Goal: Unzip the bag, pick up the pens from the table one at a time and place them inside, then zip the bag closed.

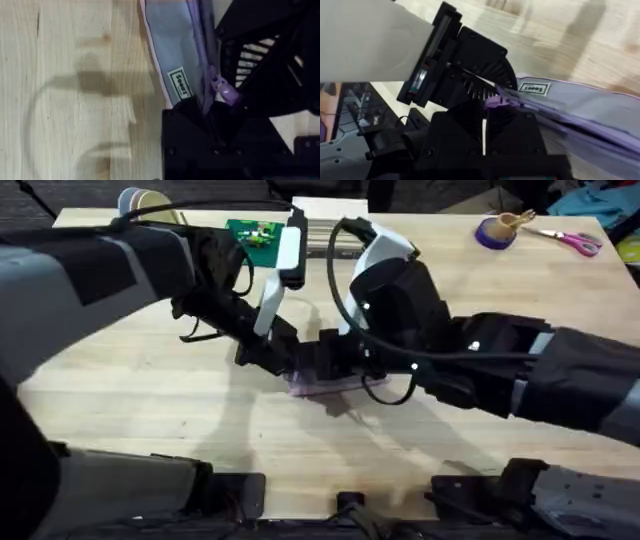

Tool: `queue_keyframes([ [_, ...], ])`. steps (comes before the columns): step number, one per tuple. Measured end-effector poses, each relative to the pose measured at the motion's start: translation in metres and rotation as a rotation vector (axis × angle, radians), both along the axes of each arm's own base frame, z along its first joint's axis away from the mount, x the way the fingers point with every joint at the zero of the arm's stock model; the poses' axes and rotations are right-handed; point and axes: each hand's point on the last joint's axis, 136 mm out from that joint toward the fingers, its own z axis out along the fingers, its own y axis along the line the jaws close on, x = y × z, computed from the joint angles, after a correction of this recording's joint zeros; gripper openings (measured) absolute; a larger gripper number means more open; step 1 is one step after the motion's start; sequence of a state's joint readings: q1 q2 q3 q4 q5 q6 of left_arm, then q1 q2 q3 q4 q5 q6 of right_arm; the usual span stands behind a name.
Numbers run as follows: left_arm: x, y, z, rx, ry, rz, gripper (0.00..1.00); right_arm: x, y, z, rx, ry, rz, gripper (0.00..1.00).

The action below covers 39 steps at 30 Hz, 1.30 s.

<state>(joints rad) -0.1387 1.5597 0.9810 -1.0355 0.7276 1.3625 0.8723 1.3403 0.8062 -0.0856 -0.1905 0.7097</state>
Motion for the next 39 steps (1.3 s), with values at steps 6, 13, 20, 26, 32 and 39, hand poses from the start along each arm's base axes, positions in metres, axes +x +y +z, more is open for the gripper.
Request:
queue_keyframes([
  [6, 0.003, 0.006, -0.003, 0.021, -0.017, 0.003, 0.042, 0.006, 0.01, 0.002, 0.019, -0.044, -0.006, 0.031],
  [13, 0.003, 0.008, -0.004, 0.03, -0.015, 0.004, 0.042, 0.007, 0.015, 0.004, 0.044, -0.076, 0.022, 0.031],
  [20, 0.002, 0.01, -0.004, 0.036, -0.01, 0.004, 0.042, 0.006, 0.017, 0.005, 0.059, -0.098, 0.096, 0.031],
  [26, 0.002, 0.005, -0.002, 0.021, -0.014, -0.004, 0.042, -0.017, 0.018, 0.029, 0.096, -0.119, 0.252, 0.973],
  [32, 0.001, 0.003, -0.002, 0.019, -0.014, -0.008, 0.042, -0.039, 0.004, 0.057, 0.059, -0.144, 0.343, 0.996],
  [39, 0.001, 0.003, -0.002, 0.019, -0.012, -0.005, 0.042, -0.048, -0.035, 0.063, -0.124, -0.168, 0.364, 0.997],
])
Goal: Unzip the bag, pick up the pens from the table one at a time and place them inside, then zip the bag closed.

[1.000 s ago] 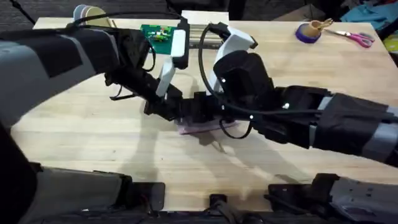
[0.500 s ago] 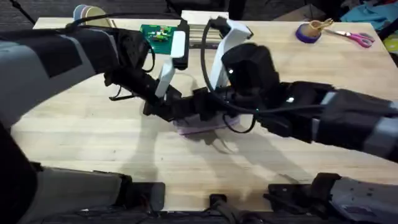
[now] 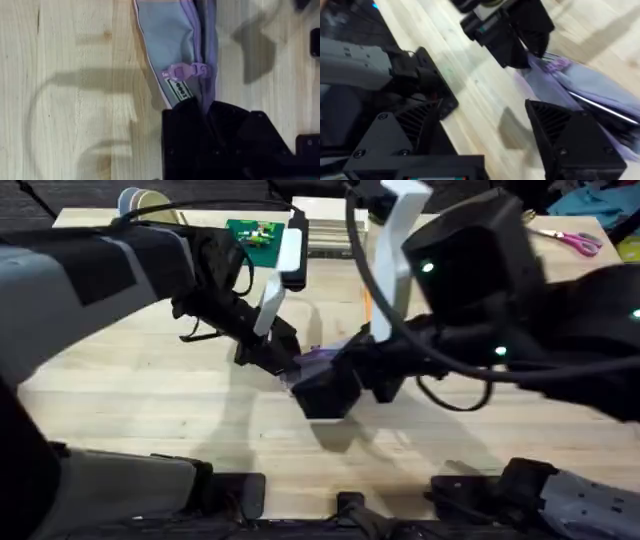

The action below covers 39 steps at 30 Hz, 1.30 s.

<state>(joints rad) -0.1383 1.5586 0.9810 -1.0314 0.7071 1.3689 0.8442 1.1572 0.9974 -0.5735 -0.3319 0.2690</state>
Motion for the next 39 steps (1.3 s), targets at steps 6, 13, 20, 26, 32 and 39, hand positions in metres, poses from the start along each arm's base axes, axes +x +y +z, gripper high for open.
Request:
queue_keyframes([
  [6, 0.002, -0.001, 0.001, -0.009, -0.008, 0.0, 0.598, 0.005, -0.023, 0.025, -0.052, -0.078, -0.016, 0.997],
  [13, 0.002, -0.002, 0.001, -0.013, -0.006, 0.002, 0.992, 0.013, -0.051, 0.04, -0.116, -0.091, -0.058, 0.997],
  [20, 0.006, -0.003, 0.001, -0.016, -0.029, 0.002, 0.992, 0.011, -0.067, 0.047, -0.172, -0.122, -0.02, 0.997],
  [26, 0.007, -0.002, 0.012, -0.015, -0.015, 0.005, 0.992, 0.01, -0.08, 0.048, -0.233, -0.168, 0.035, 0.997],
  [32, 0.019, 0.009, 0.041, -0.024, -0.075, 0.055, 0.992, 0.024, -0.089, 0.048, -0.328, -0.332, 0.118, 0.997],
  [39, 0.013, 0.027, 0.069, -0.029, -0.129, 0.127, 0.993, 0.04, -0.088, 0.056, -0.401, -0.549, 0.264, 0.997],
])
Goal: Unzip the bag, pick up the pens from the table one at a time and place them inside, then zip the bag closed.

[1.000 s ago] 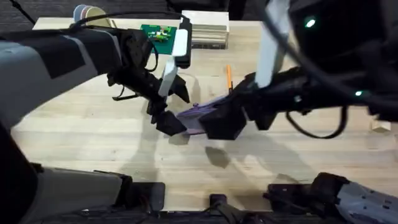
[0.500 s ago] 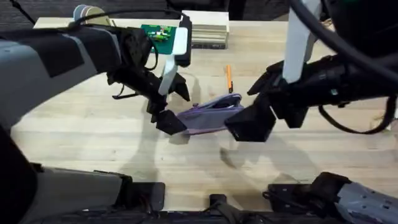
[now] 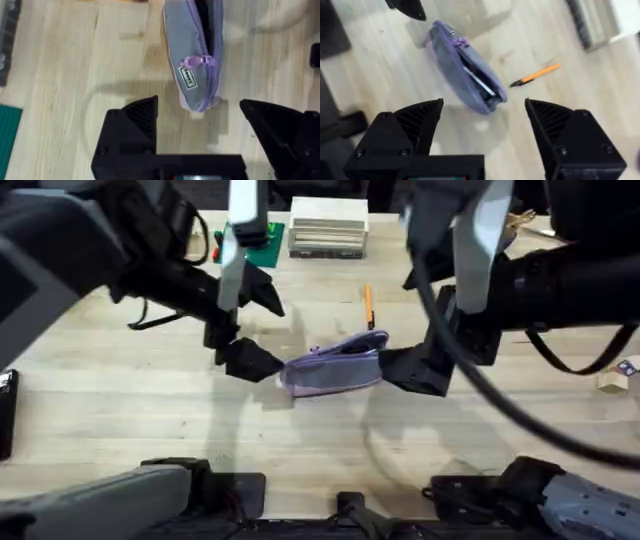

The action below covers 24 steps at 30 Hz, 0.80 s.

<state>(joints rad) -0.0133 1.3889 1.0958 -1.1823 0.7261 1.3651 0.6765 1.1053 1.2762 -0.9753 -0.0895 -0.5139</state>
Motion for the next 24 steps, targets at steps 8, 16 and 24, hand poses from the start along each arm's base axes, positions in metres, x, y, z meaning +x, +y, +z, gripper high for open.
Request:
queue_keyframes([
  [8, -0.013, 0.021, 0.032, 0.024, -0.112, 0.081, 0.993, 0.002, -0.002, 0.0, -0.069, -0.076, 0.1, 0.998],
  [16, -0.022, 0.027, 0.044, 0.072, -0.187, 0.092, 0.994, 0.004, 0.0, -0.003, -0.082, -0.076, 0.114, 0.041],
  [24, -0.022, 0.027, 0.044, 0.073, -0.187, 0.092, 0.993, 0.009, 0.01, -0.028, -0.116, 0.012, 0.137, 0.032],
])
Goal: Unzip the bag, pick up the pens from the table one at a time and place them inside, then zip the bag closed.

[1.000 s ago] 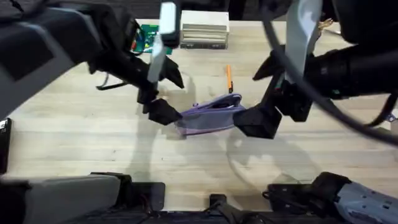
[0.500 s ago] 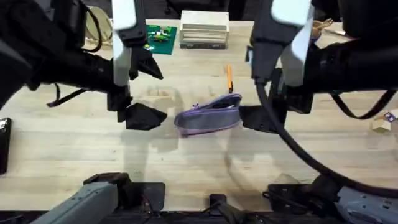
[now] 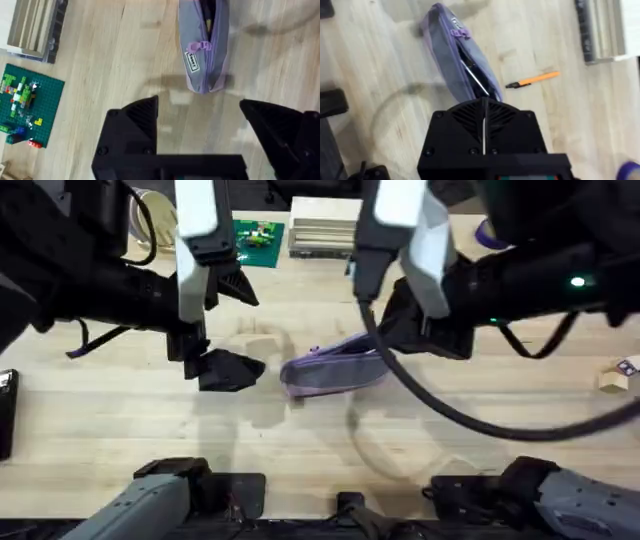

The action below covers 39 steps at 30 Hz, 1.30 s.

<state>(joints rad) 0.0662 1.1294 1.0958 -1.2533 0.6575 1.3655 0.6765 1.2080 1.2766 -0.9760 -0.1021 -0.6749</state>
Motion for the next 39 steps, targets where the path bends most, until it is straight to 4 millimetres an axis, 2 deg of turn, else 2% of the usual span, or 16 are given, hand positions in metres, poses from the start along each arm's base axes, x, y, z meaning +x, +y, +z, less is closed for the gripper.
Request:
queue_keyframes([
  [10, 0.0, 0.0, 0.0, 0.0, 0.0, 0.0, 0.993, -0.002, 0.016, -0.026, -0.038, 0.067, 0.161, 0.032],
  [20, 0.0, 0.0, 0.0, 0.0, 0.0, 0.0, 0.993, 0.012, 0.023, -0.068, -0.107, 0.152, 0.251, 0.032],
  [27, 0.0, 0.0, 0.0, 0.0, 0.0, 0.0, 0.993, 0.024, 0.036, -0.097, -0.122, 0.192, 0.276, 0.032],
  [33, 0.0, 0.0, 0.0, 0.0, 0.0, 0.0, 0.993, 0.033, 0.051, -0.108, -0.081, 0.195, 0.297, 0.032],
  [39, 0.0, 0.0, 0.0, 0.0, 0.0, 0.0, 0.993, 0.027, 0.055, -0.116, -0.063, 0.247, 0.315, 0.031],
])
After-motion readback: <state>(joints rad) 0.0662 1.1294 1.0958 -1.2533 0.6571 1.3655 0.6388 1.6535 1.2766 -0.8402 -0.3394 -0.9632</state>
